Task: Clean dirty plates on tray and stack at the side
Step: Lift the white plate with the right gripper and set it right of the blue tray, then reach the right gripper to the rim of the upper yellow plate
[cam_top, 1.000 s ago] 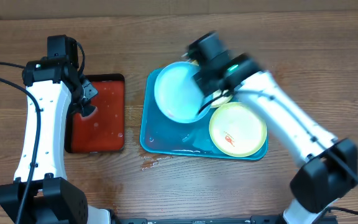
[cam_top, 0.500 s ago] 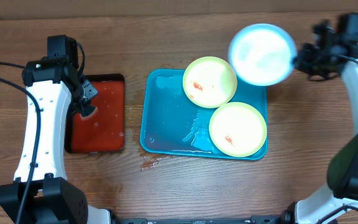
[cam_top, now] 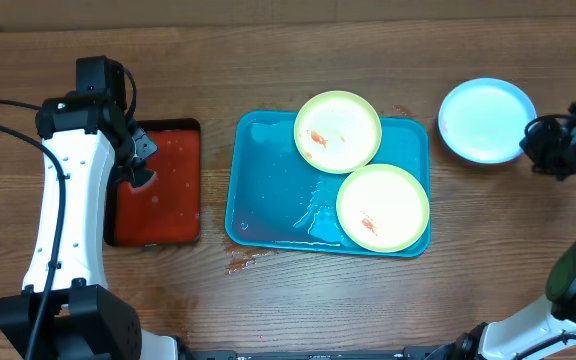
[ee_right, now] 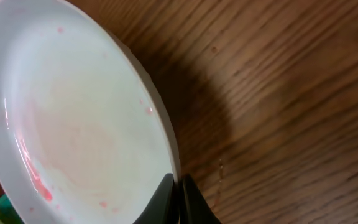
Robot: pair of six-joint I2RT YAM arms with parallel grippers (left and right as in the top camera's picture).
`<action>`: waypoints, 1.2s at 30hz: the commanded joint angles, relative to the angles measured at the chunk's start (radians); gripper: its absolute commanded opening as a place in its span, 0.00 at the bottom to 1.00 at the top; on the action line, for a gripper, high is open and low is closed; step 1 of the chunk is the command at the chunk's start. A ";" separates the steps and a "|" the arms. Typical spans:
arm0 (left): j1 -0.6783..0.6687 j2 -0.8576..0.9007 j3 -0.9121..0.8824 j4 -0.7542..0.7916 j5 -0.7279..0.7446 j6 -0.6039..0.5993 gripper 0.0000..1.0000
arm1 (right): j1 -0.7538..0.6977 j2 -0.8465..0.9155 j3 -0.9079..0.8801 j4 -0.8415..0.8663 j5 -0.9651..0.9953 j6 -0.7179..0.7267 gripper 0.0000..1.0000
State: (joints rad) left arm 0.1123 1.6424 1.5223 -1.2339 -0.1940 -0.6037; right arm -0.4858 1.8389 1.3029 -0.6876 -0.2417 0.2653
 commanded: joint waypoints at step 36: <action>0.002 0.006 -0.009 0.013 0.012 0.005 0.04 | 0.248 -0.032 0.095 0.063 -0.419 -0.300 0.58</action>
State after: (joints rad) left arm 0.1123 1.6424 1.5223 -1.2266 -0.1898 -0.6037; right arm -0.3729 1.8320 1.3788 -0.6529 -0.6235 0.1078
